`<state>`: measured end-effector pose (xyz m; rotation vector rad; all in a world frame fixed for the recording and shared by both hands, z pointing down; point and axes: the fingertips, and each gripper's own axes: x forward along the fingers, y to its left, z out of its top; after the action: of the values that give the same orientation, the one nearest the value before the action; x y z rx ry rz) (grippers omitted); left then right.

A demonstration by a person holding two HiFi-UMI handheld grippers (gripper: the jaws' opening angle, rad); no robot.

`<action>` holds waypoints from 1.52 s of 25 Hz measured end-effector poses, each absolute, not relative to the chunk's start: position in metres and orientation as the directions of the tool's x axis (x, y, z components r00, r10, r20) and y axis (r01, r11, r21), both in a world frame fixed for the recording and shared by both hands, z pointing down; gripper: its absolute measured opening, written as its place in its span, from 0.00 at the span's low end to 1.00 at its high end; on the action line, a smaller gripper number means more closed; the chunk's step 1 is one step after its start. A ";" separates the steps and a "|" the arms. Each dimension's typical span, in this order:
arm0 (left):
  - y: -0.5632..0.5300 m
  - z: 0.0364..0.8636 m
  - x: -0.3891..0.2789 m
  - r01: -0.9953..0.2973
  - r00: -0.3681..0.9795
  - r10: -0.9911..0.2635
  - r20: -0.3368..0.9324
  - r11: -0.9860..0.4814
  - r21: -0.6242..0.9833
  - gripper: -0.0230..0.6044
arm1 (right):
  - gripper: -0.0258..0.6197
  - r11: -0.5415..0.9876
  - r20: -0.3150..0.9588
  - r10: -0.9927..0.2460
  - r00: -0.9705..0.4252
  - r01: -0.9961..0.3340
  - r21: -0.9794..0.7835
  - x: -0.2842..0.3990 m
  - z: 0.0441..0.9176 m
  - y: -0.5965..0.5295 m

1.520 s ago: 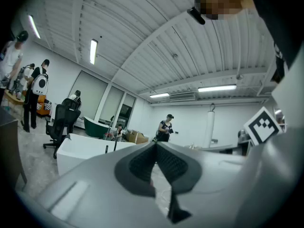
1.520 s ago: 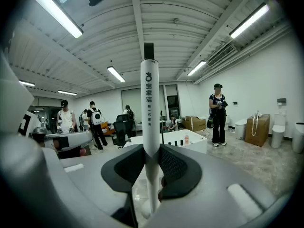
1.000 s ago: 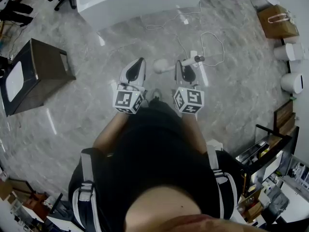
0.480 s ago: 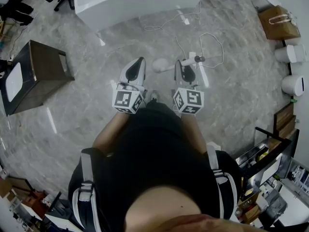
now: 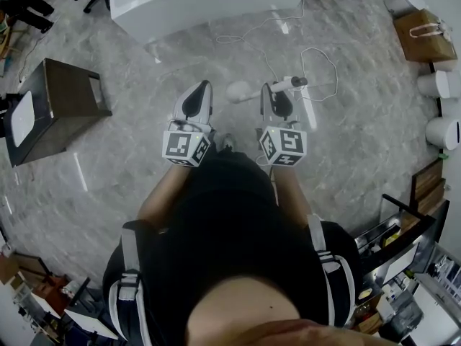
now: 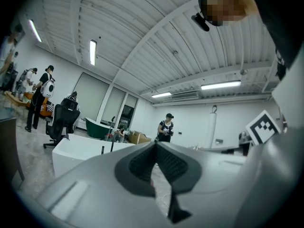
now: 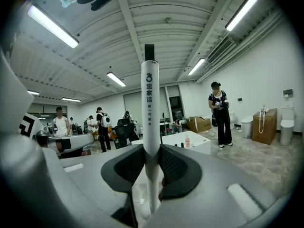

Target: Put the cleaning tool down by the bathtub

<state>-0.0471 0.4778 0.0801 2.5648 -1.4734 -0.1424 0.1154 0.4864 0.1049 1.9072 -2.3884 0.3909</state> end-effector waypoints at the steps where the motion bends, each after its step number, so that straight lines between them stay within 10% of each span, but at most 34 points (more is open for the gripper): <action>1: 0.477 0.081 -0.047 -0.849 0.501 -0.866 0.010 -0.489 0.201 0.05 | 0.18 0.204 0.204 -0.951 -0.234 -0.966 -0.160 0.117 0.105 0.484; 38: 0.164 0.095 -0.116 -0.755 0.633 -0.774 0.013 -0.613 0.232 0.05 | 0.18 -0.018 0.288 -0.958 -0.006 -0.996 -0.082 0.061 0.134 0.218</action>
<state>-0.1156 0.1639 0.0953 2.6393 -1.2536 -0.1306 0.0615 0.2180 0.1340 2.1055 -2.0925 0.3981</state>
